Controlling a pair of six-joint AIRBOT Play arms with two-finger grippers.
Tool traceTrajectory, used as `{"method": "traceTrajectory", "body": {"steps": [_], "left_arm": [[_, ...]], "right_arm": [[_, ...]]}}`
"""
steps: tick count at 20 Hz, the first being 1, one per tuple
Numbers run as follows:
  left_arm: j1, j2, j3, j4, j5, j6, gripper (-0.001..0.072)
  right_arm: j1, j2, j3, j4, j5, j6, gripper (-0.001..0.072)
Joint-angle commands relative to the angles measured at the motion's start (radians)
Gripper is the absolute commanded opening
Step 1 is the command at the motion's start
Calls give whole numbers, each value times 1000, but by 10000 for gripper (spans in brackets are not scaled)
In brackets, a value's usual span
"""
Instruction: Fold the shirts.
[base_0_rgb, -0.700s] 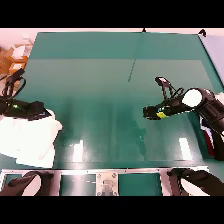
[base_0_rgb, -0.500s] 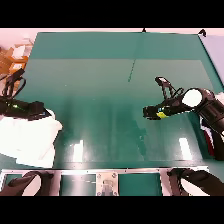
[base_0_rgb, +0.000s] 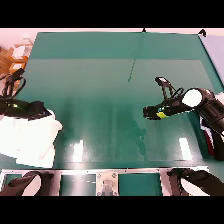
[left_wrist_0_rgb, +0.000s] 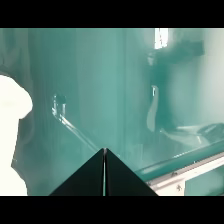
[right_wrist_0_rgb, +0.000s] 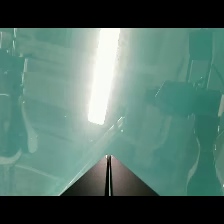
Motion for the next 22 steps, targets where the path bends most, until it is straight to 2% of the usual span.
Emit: {"method": "traceTrajectory", "body": {"steps": [1, 2, 3, 4, 5, 6, 7, 8, 13, 19, 20, 21, 22], "left_arm": [[-1, 1, 0, -18, 82, -5, 24], [0, 1, 0, 3, 116, -10, 23], [0, 1, 0, 102, 153, -26, 24], [0, 0, 0, 287, 176, -82, 29], [0, -5, -2, 491, 175, -132, 411], [3, -13, -2, 665, 176, -210, 720], [15, -25, -3, 791, 175, -259, 717], [45, -40, -13, 844, 188, -285, 719], [206, -190, -138, 827, 326, -288, 719], [225, -429, -197, 793, 435, -285, 717], [225, -447, -197, 792, 440, -276, 679], [225, -451, -197, 788, 442, -264, 370], [225, -450, -192, 787, 435, -256, 29]], "right_arm": [[1, 1, 0, 0, 0, 0, 15], [1, 1, 0, 0, 0, 0, 16], [1, 1, 0, 0, -6, 0, 15], [1, 1, 0, 0, -20, 0, 15], [1, 1, 0, 0, -32, 0, 16], [1, 1, 0, 0, -40, 0, 15], [1, 1, 0, 0, -41, 0, 15], [1, 1, -1, 0, -42, 0, 15], [1, 0, -2, 0, -49, 0, 15], [1, 1, -2, 0, -55, 0, 15], [1, 1, -2, 0, -55, 0, 16], [1, 1, -2, 0, -55, 0, 16], [1, 1, -2, 0, -55, 0, 15]]}}
